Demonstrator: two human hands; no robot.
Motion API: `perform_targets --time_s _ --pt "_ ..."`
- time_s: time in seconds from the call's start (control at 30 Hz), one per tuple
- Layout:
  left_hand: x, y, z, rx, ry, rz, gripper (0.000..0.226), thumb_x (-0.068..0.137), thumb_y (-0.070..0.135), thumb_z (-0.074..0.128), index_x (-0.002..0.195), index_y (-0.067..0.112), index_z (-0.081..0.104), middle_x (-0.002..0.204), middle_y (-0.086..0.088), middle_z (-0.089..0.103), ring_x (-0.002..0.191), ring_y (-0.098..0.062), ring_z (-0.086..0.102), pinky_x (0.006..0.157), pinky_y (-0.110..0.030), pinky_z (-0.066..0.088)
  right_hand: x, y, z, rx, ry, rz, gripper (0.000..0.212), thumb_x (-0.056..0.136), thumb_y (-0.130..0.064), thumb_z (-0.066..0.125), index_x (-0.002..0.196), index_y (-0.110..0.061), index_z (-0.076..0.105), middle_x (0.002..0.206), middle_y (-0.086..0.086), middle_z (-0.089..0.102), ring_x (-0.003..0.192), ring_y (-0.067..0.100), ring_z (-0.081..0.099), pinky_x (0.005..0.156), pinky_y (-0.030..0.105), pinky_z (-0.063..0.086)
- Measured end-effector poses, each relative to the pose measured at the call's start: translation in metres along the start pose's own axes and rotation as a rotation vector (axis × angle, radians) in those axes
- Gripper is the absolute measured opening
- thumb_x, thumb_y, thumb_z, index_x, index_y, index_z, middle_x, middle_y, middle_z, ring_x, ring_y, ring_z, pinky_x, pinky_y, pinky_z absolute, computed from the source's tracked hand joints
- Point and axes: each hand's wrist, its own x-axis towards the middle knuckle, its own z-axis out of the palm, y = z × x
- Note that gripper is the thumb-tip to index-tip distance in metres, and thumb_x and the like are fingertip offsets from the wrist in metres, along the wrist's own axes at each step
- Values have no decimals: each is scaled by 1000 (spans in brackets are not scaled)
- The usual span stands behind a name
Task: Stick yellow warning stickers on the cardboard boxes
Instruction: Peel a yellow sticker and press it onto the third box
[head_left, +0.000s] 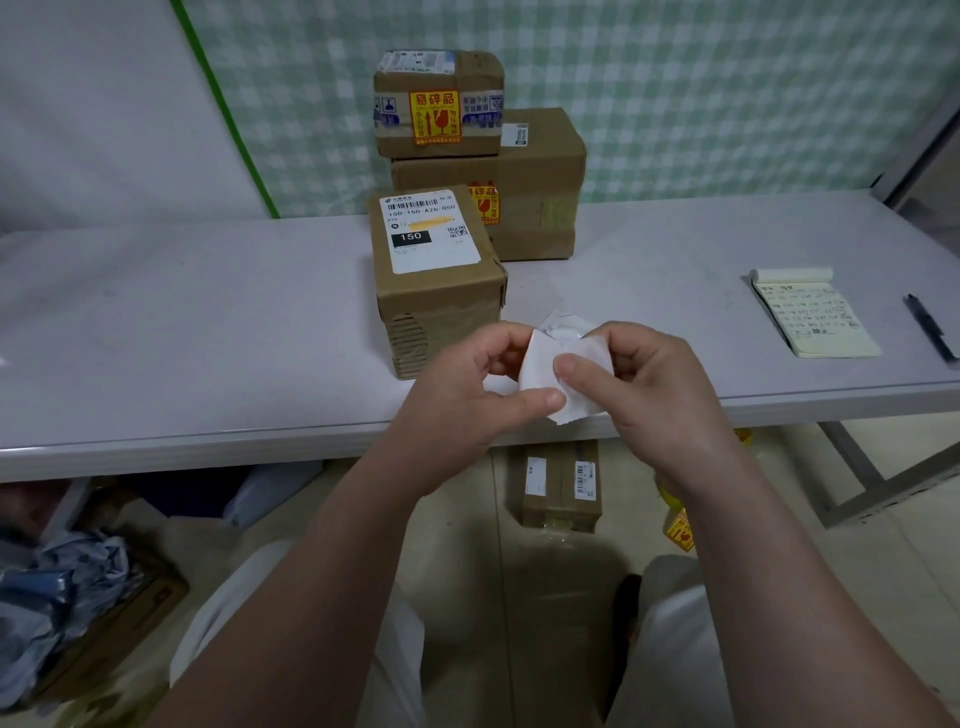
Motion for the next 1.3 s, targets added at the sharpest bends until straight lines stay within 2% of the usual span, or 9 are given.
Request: perform_targets --time_s 0.1,0.23,0.37,0.53,0.7,0.97,1.07,1.17,1.3 --pt "1 1 -3 -10 -15 26 38 75 20 75 110 25 61 100 11 66 93 -3 62 77 -18 52 -1 -1 2 -1 15 -17 6 83 -23 68 77 -23 67 80 -3 68 79 17 64 68 41 53" --pt "2 3 -6 -53 -40 11 38 72 27 74 109 25 64 100 5 70 94 -9 66 82 -29 55 0 -4 5 -77 68 -73 9 82 -25 69 74 -28 64 74 -13 65 72 7 60 58 25 49" --pt "1 11 -4 0 -13 14 14 81 28 68 95 30 67 89 7 70 84 -2 64 71 -13 50 1 -5 4 -184 155 -135 12 83 -25 68 73 -29 62 68 -12 60 64 4 53 50 14 41" --pt "8 9 2 115 169 7 13 84 27 65 85 16 73 74 -2 69 70 -13 61 63 -25 47 -1 -7 7 -335 193 -258 12 85 -27 67 75 -24 62 65 -8 62 64 9 56 52 21 45" --pt "9 13 3 233 217 70 10 88 22 61 86 21 71 73 7 67 70 -7 58 60 -16 43 -4 -7 10 -276 239 -276 17 84 -24 70 70 -17 61 63 -10 62 64 9 59 59 30 51" --pt "3 13 16 106 311 26 15 91 21 56 78 23 62 63 11 57 58 0 48 53 -14 38 -5 -11 13 129 307 -104 21 81 -14 69 66 -7 56 65 19 63 67 40 61 60 44 53" --pt "2 15 20 50 334 -23 18 92 22 54 75 28 60 68 8 59 60 1 49 55 -16 41 -4 -11 14 249 315 -17 22 77 -19 69 61 -15 55 56 9 56 61 34 55 65 54 54" --pt "0 18 22 -2 333 -57 20 93 21 52 75 28 59 68 9 57 60 3 49 53 -9 39 -4 -11 14 399 306 70 29 83 -9 66 60 -17 51 56 -2 51 66 24 57 63 41 56" --pt "-2 18 24 -96 335 -103 19 94 20 50 78 24 60 69 7 57 57 2 48 50 -9 39 -5 -15 16 601 293 165 24 88 -4 59 68 -10 48 76 12 56 76 20 64 59 25 57"
